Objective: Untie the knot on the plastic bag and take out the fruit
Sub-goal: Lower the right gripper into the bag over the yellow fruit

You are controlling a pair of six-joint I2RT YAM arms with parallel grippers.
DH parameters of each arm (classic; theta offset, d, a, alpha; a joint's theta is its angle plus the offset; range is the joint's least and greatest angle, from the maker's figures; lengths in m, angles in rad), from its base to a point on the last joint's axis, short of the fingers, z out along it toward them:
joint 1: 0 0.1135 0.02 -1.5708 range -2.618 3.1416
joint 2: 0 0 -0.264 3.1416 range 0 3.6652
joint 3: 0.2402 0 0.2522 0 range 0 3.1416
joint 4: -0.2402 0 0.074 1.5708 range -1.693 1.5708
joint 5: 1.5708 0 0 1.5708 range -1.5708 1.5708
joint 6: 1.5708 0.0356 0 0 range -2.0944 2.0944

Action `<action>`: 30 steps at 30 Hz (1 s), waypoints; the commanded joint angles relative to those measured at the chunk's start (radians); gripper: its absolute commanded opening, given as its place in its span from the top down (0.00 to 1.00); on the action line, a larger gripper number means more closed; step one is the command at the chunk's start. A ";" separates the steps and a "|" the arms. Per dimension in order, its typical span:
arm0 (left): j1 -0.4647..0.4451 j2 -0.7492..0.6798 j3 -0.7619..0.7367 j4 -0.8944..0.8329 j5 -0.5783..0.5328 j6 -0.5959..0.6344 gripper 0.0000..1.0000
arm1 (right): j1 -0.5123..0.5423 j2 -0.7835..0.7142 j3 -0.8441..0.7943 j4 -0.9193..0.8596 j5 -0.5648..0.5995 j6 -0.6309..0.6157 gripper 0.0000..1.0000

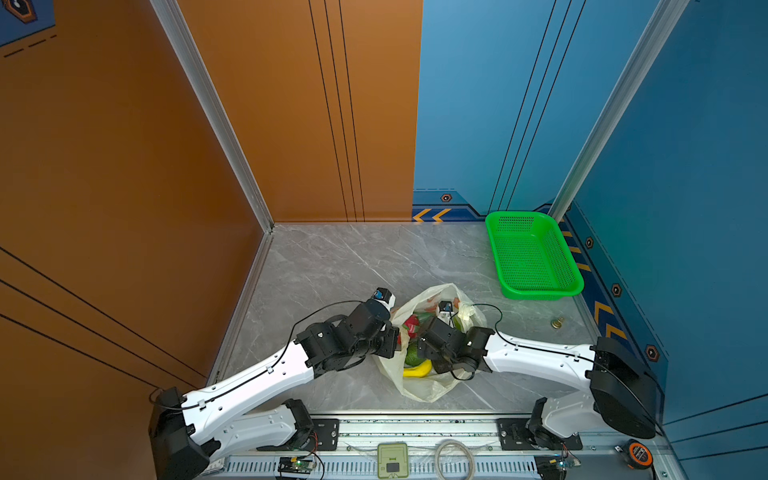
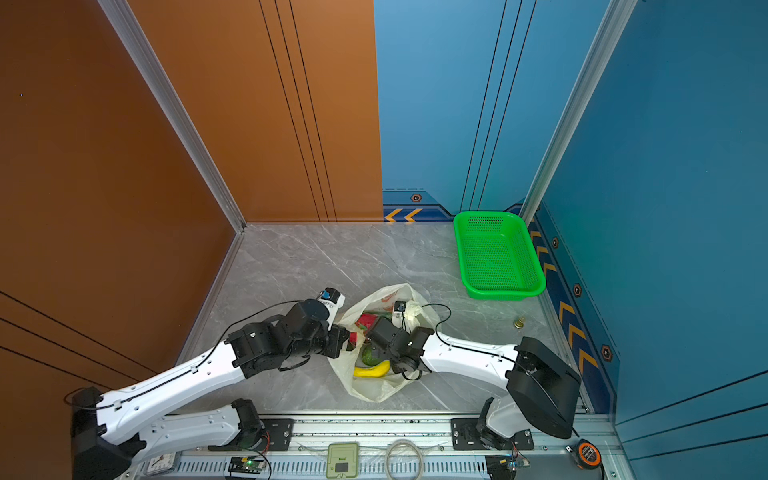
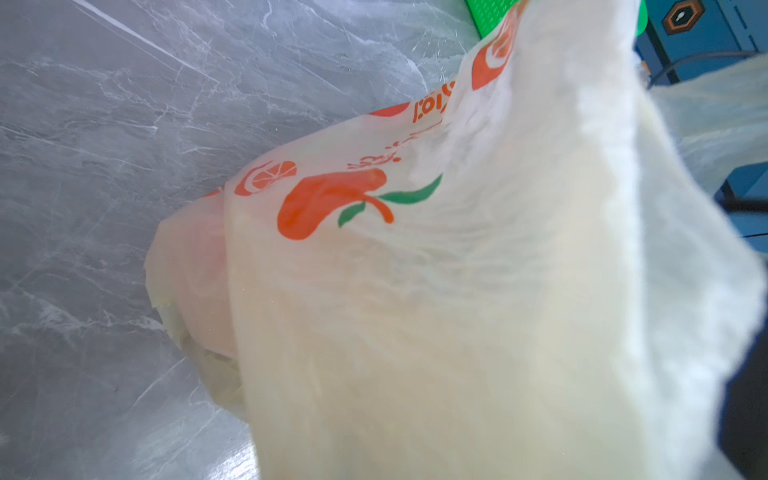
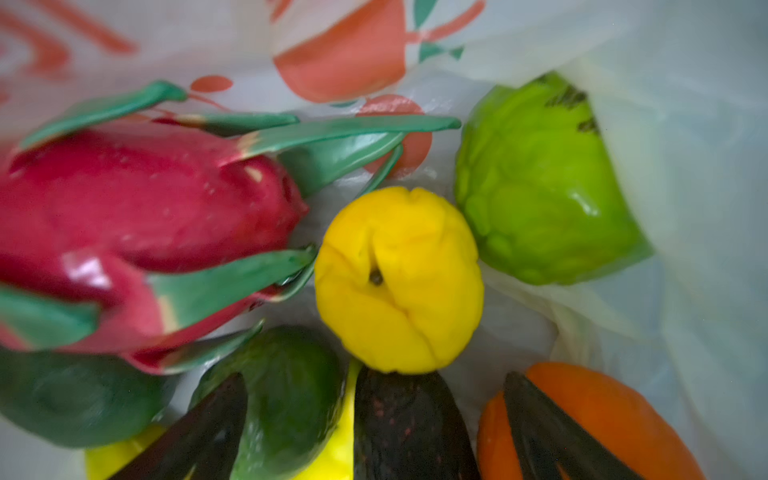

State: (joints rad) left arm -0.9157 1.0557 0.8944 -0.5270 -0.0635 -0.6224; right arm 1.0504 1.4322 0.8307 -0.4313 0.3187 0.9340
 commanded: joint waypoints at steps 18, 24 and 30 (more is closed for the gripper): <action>-0.041 -0.064 -0.101 0.126 0.071 0.015 1.00 | -0.059 -0.028 -0.014 -0.028 -0.107 0.026 0.00; -0.045 -0.073 -0.096 0.145 0.027 0.020 1.00 | -0.058 0.066 0.091 -0.076 -0.092 0.139 0.06; -0.061 -0.070 -0.092 0.157 0.012 0.013 1.00 | -0.086 0.089 0.101 -0.113 0.017 0.213 0.10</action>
State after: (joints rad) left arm -0.9588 0.9958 0.7990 -0.4046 -0.0227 -0.6186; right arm 0.9813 1.5166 0.9134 -0.4770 0.2665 1.0798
